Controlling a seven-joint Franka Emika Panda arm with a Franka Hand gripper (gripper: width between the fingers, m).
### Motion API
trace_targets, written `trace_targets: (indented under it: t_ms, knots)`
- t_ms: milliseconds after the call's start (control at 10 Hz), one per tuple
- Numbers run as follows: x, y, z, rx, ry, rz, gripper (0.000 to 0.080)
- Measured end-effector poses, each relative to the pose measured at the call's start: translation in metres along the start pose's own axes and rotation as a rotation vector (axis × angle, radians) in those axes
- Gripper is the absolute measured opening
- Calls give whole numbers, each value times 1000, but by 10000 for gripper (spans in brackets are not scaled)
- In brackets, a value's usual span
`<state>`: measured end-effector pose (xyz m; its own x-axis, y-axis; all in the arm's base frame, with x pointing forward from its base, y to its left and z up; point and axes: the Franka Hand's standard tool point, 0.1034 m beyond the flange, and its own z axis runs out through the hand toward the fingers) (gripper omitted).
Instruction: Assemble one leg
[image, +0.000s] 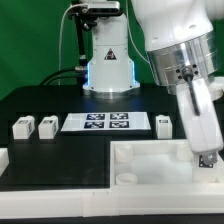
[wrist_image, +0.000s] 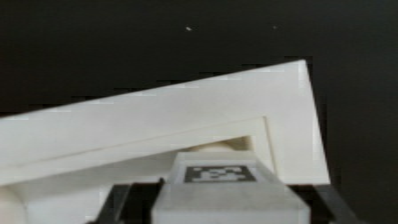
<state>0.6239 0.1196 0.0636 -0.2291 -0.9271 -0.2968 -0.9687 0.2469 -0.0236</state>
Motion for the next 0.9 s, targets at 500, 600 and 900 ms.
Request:
trace_targets:
  t_ms: [500, 600, 900]
  knots:
    - [0, 0, 0, 5, 9, 116, 560]
    - [0, 0, 0, 5, 9, 115, 560]
    - [-20, 10, -3, -8, 1, 65, 644]
